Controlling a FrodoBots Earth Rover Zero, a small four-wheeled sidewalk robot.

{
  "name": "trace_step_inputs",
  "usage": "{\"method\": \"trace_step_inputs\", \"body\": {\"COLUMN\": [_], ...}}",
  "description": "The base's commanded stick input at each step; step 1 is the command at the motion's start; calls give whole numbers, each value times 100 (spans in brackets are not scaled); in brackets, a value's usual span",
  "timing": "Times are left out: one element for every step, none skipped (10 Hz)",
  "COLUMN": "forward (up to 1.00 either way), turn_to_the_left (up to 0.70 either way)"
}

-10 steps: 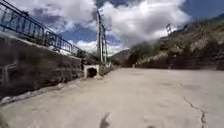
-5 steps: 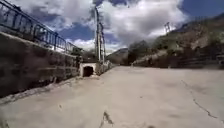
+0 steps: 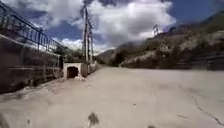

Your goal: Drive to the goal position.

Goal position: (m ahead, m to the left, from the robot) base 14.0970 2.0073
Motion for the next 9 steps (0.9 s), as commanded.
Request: {"method": "trace_step_inputs", "body": {"forward": [70, 70, 70, 70, 70, 70, 70, 70, 70], "turn_to_the_left": [0, -27, -27, -17, -4, 0, 0, 0, 0]}}
